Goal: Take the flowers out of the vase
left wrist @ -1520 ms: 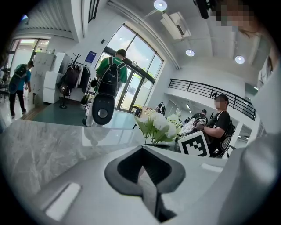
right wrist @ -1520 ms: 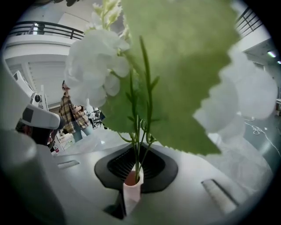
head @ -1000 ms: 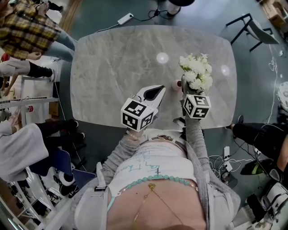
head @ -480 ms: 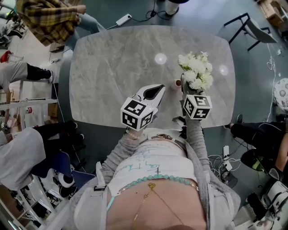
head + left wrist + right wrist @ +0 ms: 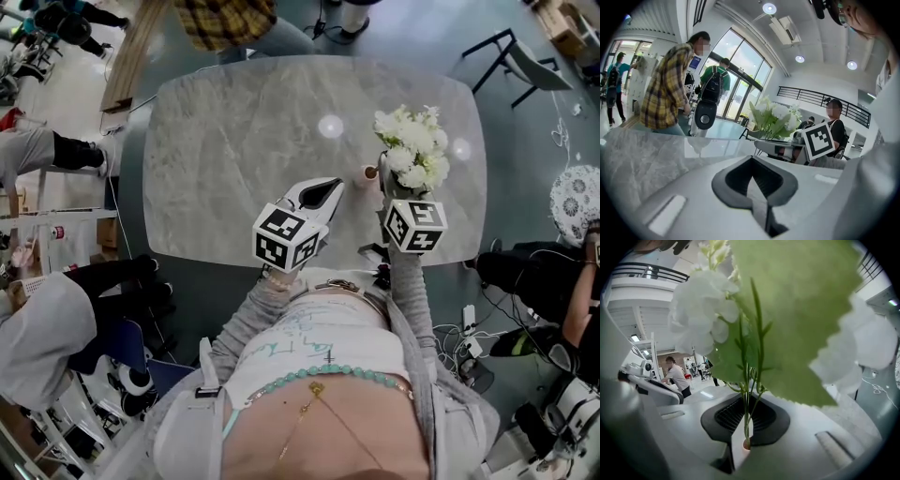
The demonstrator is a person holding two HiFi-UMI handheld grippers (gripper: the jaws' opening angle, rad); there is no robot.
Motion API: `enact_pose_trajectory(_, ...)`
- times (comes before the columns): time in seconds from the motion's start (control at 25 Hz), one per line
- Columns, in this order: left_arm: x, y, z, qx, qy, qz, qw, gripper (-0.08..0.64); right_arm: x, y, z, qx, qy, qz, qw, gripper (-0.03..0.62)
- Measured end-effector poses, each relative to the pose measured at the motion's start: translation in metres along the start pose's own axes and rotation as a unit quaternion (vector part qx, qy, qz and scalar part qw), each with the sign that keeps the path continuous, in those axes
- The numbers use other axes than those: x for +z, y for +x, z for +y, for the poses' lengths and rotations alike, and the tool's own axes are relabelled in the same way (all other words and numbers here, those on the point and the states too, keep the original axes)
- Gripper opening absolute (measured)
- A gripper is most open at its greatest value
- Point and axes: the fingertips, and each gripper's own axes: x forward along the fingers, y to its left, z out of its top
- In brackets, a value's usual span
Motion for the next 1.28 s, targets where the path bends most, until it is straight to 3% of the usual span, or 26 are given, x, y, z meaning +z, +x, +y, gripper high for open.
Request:
enact_pose_trajectory(0.52,-0.001,-0.003,-0.001,-0.007,0.002,-0.002,1.0,0.0,0.025,-0.018,0.003,-0.002,0.0,-0.017,1.0,0.048)
enact_pose_trajectory(1.28,-0.003,0.009,-0.017,-0.012,0.009,0.005,0.9999,0.0,0.068,-0.051,0.009,0.036,0.006,-0.035,0.999,0.048)
